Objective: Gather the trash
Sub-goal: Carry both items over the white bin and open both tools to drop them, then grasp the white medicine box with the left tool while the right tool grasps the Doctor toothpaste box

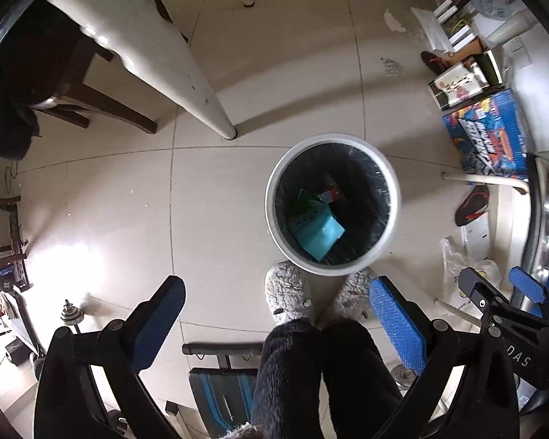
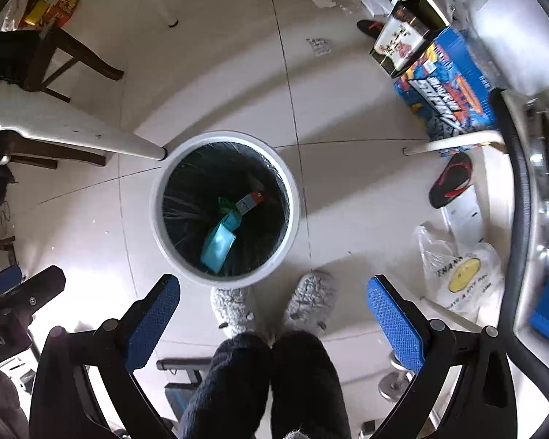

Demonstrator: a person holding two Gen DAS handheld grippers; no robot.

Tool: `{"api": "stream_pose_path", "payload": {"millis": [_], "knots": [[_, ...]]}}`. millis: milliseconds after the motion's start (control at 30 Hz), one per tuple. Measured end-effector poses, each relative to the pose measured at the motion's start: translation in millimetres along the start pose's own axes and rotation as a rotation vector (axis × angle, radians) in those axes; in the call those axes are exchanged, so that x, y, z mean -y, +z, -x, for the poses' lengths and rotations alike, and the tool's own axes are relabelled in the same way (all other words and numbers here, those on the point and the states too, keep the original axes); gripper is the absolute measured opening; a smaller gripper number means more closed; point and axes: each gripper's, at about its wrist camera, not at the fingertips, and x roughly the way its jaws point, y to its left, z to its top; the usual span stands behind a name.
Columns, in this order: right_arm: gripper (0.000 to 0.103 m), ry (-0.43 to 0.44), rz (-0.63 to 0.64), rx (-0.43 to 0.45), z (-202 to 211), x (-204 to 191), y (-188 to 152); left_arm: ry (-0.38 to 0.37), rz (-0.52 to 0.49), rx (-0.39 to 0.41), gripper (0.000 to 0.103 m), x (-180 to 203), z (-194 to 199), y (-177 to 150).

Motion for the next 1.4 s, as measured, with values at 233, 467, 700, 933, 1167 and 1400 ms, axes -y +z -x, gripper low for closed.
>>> {"api": "stream_pose_path", "payload": {"millis": [233,467,700,933,1167,1400], "knots": [[0.103,0.003,0.016,0.021,100,-4,-26,-0.007,0.002,0.039,0.103,-4,85,-26],[0.103,0.058,-0.031,0.032,201,-2,-49,-0.024,-0.012,0.072,0.103,-5,170,-47],[0.103,0.150,-0.121,0.096,307,6,-39,0.012,-0.081,0.261,0.103,14,258,-13],[0.103,0.131,-0.152,0.160,370,43,26,0.100,-0.278,0.380,0.103,71,293,72],[0.103,0.035,-0.069,0.121,363,100,125,0.226,-0.520,0.261,0.103,148,255,166],[0.103,0.012,0.025,0.037,330,137,227,0.287,-0.618,0.046,0.103,180,188,244]]}}
